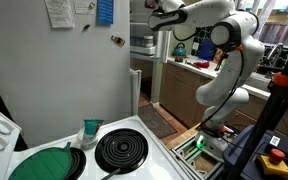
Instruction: Put the sauce bottle inside the fridge
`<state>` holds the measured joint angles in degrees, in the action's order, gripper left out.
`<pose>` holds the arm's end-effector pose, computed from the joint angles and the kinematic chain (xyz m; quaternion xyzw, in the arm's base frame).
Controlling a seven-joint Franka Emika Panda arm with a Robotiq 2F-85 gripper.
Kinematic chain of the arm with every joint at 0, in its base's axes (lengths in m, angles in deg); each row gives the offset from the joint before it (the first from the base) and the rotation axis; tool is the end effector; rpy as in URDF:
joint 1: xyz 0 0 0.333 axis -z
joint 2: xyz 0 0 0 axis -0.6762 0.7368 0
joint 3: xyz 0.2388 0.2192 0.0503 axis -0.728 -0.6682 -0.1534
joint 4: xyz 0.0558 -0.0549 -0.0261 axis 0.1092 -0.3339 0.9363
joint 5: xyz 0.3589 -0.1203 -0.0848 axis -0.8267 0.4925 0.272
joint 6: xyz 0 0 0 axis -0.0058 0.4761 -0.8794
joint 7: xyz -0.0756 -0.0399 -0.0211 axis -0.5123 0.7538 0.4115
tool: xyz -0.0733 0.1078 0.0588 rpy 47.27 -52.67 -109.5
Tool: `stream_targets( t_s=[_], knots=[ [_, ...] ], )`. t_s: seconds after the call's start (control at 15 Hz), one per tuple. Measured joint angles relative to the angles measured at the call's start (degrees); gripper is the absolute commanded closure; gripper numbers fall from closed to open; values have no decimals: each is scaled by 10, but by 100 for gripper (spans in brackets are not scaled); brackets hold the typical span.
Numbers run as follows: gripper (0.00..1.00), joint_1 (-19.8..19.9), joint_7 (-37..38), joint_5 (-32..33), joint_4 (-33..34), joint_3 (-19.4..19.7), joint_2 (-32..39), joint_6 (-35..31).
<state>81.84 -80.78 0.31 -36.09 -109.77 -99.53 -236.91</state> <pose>0.4818 0.0525 0.8304 0.5448 0.0129 0.8357 0.0679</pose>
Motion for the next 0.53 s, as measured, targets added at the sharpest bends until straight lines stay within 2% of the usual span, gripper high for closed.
stream_targets(
  t_s=[0.53],
  knots=[
    [40, 97, -82, -84, 31, -109, 29, -21]
  ],
)
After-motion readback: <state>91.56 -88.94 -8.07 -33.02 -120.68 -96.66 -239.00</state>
